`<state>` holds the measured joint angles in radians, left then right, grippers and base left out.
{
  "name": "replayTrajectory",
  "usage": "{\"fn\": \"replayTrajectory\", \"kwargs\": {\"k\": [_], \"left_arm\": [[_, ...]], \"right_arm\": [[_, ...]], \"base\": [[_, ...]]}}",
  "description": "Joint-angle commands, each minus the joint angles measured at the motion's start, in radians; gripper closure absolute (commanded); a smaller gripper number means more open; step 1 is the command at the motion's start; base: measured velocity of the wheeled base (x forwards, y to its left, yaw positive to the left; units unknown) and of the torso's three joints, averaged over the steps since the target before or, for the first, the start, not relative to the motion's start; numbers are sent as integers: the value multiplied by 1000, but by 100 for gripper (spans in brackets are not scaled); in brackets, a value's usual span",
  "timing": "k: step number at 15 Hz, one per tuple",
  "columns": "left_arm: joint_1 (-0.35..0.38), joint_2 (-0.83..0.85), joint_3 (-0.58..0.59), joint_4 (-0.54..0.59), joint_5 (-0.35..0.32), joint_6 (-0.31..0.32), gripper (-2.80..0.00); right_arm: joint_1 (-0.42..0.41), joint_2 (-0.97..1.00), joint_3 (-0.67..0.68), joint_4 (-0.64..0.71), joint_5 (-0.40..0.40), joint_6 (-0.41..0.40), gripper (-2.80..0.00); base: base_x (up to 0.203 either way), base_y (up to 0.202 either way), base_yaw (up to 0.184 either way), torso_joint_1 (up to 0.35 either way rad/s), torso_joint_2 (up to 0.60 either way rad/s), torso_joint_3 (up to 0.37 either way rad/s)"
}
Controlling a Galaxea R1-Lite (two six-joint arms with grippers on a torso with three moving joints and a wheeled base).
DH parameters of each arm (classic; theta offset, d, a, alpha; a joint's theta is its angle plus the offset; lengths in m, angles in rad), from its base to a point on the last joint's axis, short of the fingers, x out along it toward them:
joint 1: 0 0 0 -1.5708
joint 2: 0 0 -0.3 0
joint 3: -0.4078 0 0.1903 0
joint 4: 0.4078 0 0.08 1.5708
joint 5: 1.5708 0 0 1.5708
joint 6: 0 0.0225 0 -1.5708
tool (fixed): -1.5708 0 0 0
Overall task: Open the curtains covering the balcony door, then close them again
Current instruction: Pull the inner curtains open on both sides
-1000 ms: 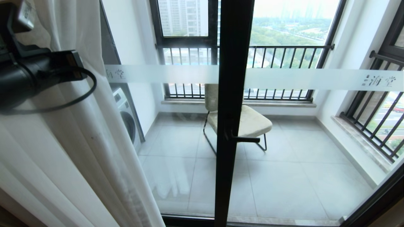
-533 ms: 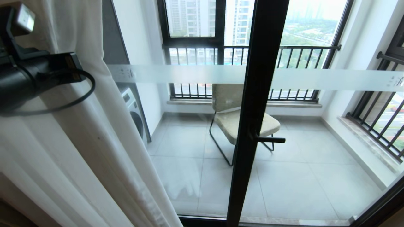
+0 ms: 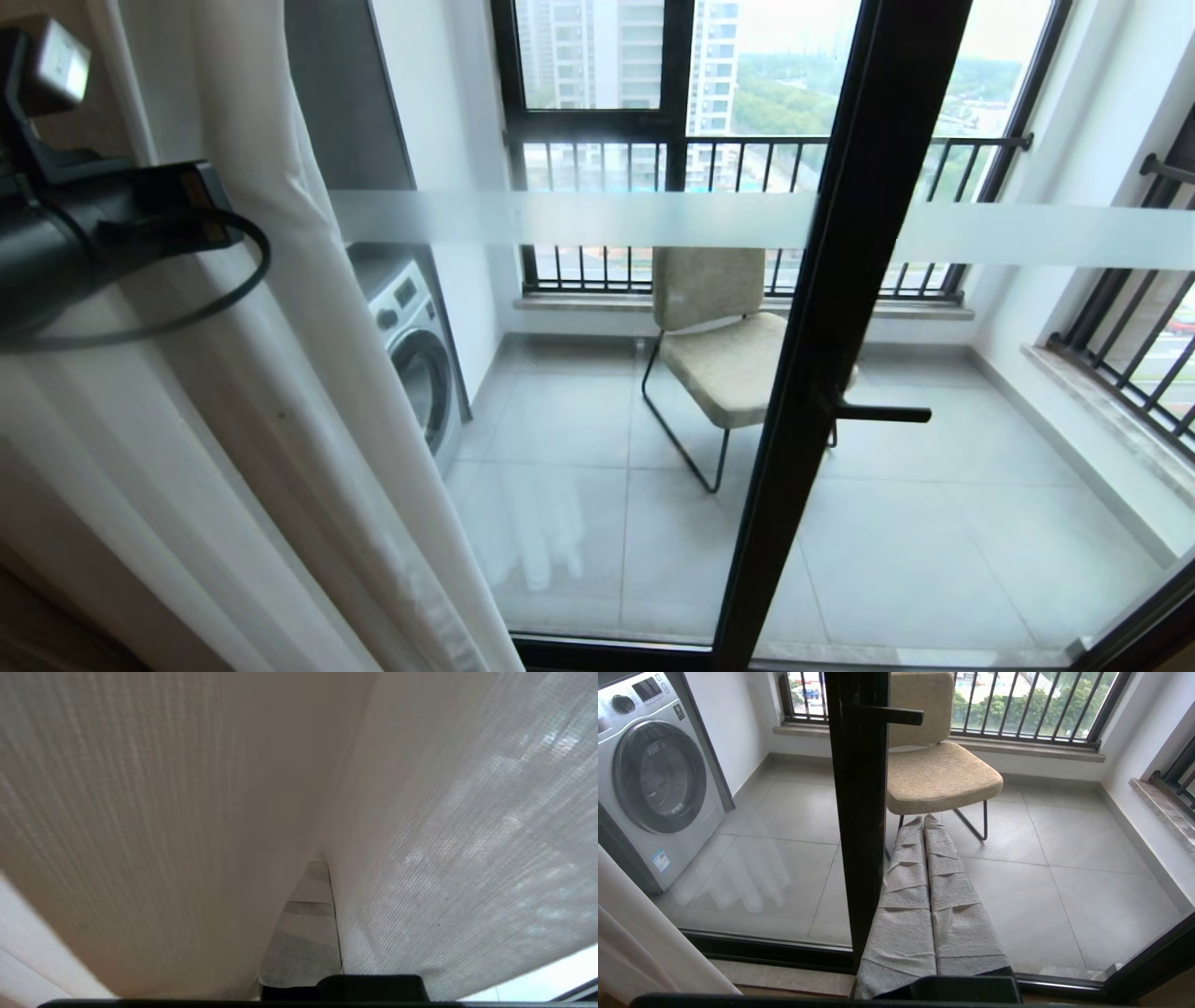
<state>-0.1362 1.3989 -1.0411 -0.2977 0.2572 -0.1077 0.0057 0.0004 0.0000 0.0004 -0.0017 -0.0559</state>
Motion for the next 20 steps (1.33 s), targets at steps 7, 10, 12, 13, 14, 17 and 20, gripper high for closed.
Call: {"fn": "replayTrajectory", "kwargs": {"k": [7,10,12,13,14,17,20], "left_arm": [[1,-11,4,-3,0,-1,0],[1,-17,6,-3,4,0,0],[2,-24,18,-5,7,3,0],[3,-27,18,-5,7,3,0],[4,-31,18,-5,8,2,0],[10,-32,18,-5,8,2,0],[10,-37,18,-3,8,2,0]], "right_arm": [[0,0,0,0,0,-1,0],[0,0,0,0,0,-1,0],[0,0,0,0,0,-1,0],[0,0,0,0,0,-1,0],[0,0,0,0,0,-1,0],[0,0,0,0,0,-1,0],[0,0,0,0,0,-1,0]], "base": [[0,193,1,2,3,2],[0,191,2,4,0,0],[0,196,2,2,4,2],[0,194,1,2,2,7],[0,188,-1,-2,2,3],[0,194,2,2,2,1],[0,190,0,4,1,1]]}}
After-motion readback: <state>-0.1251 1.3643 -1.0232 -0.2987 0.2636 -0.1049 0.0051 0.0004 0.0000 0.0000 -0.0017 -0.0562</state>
